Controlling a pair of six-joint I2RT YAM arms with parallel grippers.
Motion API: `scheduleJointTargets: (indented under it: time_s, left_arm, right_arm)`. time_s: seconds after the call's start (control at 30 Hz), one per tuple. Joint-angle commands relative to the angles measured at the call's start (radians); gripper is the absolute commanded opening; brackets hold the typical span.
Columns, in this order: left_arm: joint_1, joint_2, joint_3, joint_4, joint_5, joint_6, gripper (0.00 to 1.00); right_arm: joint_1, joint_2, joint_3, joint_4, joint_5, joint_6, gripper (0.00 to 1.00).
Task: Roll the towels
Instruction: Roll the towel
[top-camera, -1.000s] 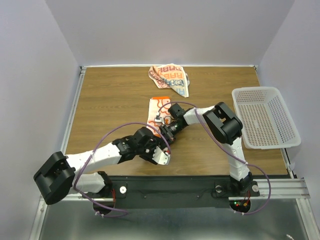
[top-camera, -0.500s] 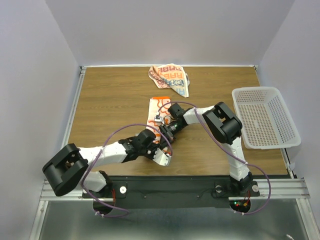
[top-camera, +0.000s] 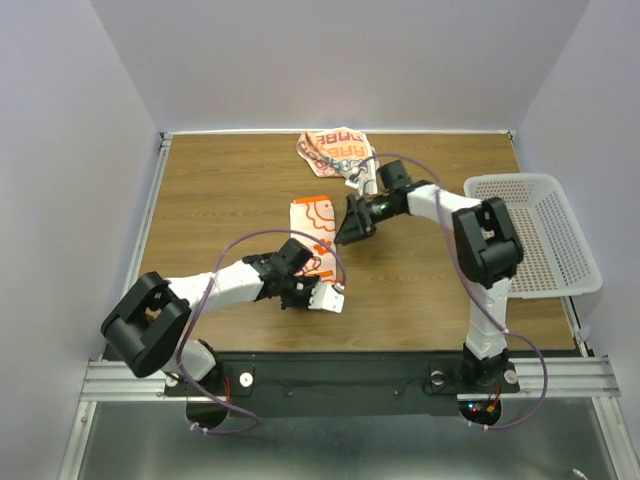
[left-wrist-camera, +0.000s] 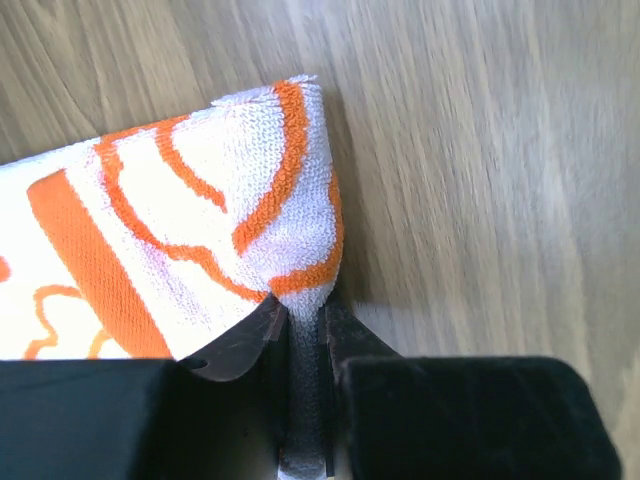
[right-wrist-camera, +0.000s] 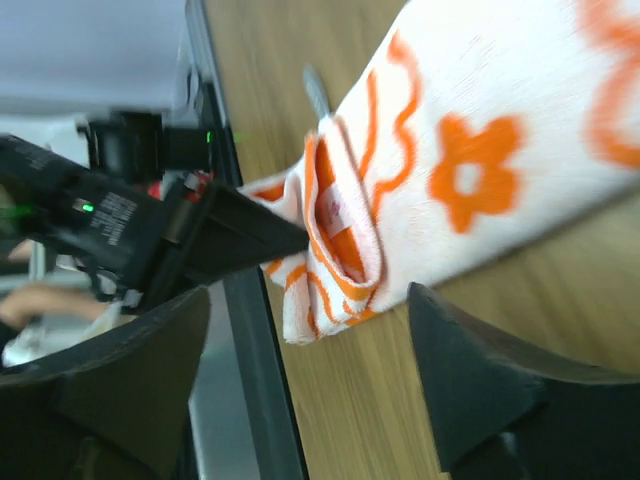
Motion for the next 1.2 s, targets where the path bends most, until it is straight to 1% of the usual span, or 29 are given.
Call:
scheduleJointTargets:
  time_s: [0.0,0.03,0.07,0.1,0.13,0.2,0.23,0.27,0.3,0.33,0.37,0.4,0.43,0.5,0.53,0.57,0.67,0.7,0.73,0.77,0.8,0.83,0.87,0.93,0.97,1.0,1.07,1.17]
  left_arm:
    - [0.078,0.064,0.091,-0.17,0.167,-0.072,0.18]
    - [0.096,0.101,0.129,-0.186,0.183,-0.076,0.18]
    - [0.139,0.121,0.151,-0.203,0.223,-0.075,0.19]
    - [0.155,0.165,0.173,-0.244,0.242,-0.069,0.2]
    - [0.174,0.193,0.221,-0.268,0.275,-0.066,0.2]
    - [0.213,0.282,0.275,-0.35,0.305,-0.049,0.22]
    - [0.224,0.316,0.332,-0.377,0.334,-0.041,0.23]
    - [0.233,0.348,0.358,-0.402,0.346,-0.039,0.23]
    - [0.253,0.407,0.407,-0.446,0.36,-0.03,0.24]
    - [0.26,0.434,0.43,-0.463,0.371,-0.032,0.25]
    - [0.268,0.483,0.452,-0.491,0.394,-0.032,0.26]
    - [0.276,0.483,0.472,-0.505,0.404,-0.033,0.27]
    - [0.293,0.532,0.511,-0.52,0.43,-0.03,0.27]
    - [0.306,0.586,0.556,-0.586,0.458,-0.013,0.29]
    - [0.323,0.645,0.599,-0.612,0.476,0.011,0.3]
    - [0.329,0.673,0.62,-0.632,0.483,0.017,0.31]
    - [0.365,0.77,0.693,-0.7,0.509,0.043,0.31]
    - [0.372,0.808,0.723,-0.733,0.518,0.056,0.31]
    - [0.379,0.83,0.739,-0.752,0.532,0.066,0.31]
    - [0.386,0.848,0.752,-0.767,0.532,0.076,0.31]
    - [0.392,0.863,0.765,-0.775,0.535,0.071,0.32]
    - [0.397,0.882,0.779,-0.773,0.538,0.068,0.33]
    - [0.399,0.885,0.78,-0.766,0.535,0.06,0.34]
    - [0.399,0.89,0.794,-0.76,0.535,0.048,0.34]
    - [0.399,0.891,0.8,-0.764,0.533,0.045,0.34]
    - [0.399,0.899,0.814,-0.781,0.535,0.053,0.34]
    - [0.4,0.909,0.826,-0.801,0.533,0.059,0.34]
    - [0.4,0.914,0.829,-0.815,0.53,0.063,0.34]
  right_arm:
    - [-0.122,-0.173,0.044,0.012,0.057,0.014,0.91]
    - [-0.142,-0.205,0.032,0.012,0.067,0.007,0.93]
    - [-0.174,-0.236,0.024,0.009,0.082,-0.001,0.95]
    - [-0.188,-0.311,0.01,0.005,0.117,-0.027,0.98]
    - [-0.197,-0.348,-0.017,-0.002,0.136,-0.045,1.0]
    - [-0.202,-0.419,-0.031,-0.064,0.207,-0.117,1.0]
    - [-0.2,-0.477,-0.045,-0.086,0.222,-0.181,1.0]
    - [-0.202,-0.505,-0.05,-0.107,0.238,-0.206,1.0]
    - [-0.202,-0.528,-0.053,-0.167,0.266,-0.272,1.0]
    - [-0.197,-0.545,-0.053,-0.207,0.275,-0.312,1.0]
    - [-0.182,-0.575,-0.054,-0.292,0.318,-0.353,1.0]
    - [-0.165,-0.591,-0.064,-0.325,0.318,-0.39,1.0]
    - [-0.145,-0.609,-0.076,-0.354,0.381,-0.454,1.0]
    - [-0.05,-0.672,-0.138,-0.387,0.459,-0.498,1.0]
    - [-0.014,-0.693,-0.159,-0.384,0.543,-0.528,1.0]
    - [0.063,-0.724,-0.182,-0.378,0.582,-0.541,1.0]
    - [0.158,-0.726,-0.212,-0.364,0.702,-0.562,0.98]
    - [0.222,-0.714,-0.212,-0.341,0.755,-0.561,0.98]
    - [0.253,-0.707,-0.222,-0.324,0.784,-0.562,0.98]
    - [0.289,-0.7,-0.229,-0.299,0.824,-0.561,0.98]
    - [0.36,-0.692,-0.238,-0.235,0.867,-0.559,0.98]
    - [0.393,-0.665,-0.246,-0.201,0.951,-0.559,0.98]
    - [0.44,-0.646,-0.258,-0.142,0.978,-0.564,0.98]
    - [0.497,-0.588,-0.28,-0.08,1.037,-0.587,0.97]
    - [0.498,-0.573,-0.292,-0.049,1.053,-0.604,0.97]
    - [0.546,-0.56,-0.306,0.024,1.102,-0.637,0.97]
    - [0.588,-0.517,-0.326,0.084,1.127,-0.666,0.97]
    - [0.623,-0.438,-0.306,0.127,1.145,-0.694,0.92]
